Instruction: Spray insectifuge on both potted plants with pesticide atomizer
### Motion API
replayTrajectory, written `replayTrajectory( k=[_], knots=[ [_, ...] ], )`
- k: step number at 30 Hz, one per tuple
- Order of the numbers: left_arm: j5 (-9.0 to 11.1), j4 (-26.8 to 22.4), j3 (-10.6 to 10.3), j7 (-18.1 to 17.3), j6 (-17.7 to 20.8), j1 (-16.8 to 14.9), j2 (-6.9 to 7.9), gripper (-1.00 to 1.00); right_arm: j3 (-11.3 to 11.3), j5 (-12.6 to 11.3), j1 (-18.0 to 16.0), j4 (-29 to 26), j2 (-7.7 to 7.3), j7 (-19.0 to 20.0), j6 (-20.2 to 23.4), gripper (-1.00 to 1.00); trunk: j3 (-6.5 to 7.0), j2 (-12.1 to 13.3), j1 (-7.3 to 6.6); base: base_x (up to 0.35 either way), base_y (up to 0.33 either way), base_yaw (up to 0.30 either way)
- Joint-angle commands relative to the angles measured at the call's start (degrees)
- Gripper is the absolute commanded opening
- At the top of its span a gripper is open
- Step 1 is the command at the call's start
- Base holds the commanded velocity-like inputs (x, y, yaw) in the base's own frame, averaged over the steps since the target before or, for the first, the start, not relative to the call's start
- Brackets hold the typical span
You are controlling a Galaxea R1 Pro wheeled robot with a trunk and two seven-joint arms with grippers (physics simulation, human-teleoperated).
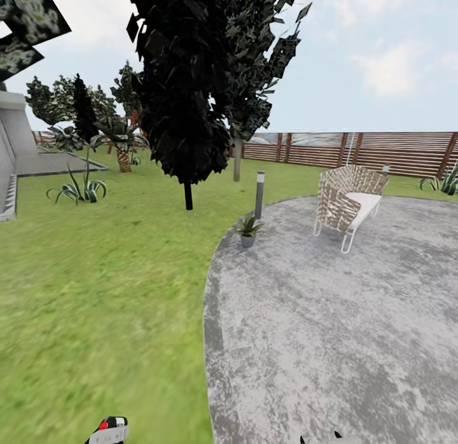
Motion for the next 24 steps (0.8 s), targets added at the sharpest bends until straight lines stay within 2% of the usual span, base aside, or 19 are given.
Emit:
replayTrajectory(
  k=[1,24],
  knots=[
    [-0.6,0.0,0.5,-0.3,-0.2,0.0,-0.03,-1.00,0.3,0.0,0.0,0.0,-0.03,0.0,-0.1,1.00,-0.06,0.0,0.02,0.302,-0.165,0.000],
    [-0.6,0.0,0.5,-0.2,-0.1,0.0,-0.03,-1.00,0.3,0.0,0.0,0.0,-0.03,0.0,-0.1,1.00,-0.06,0.0,0.02,0.302,-0.164,0.000]
  ],
)
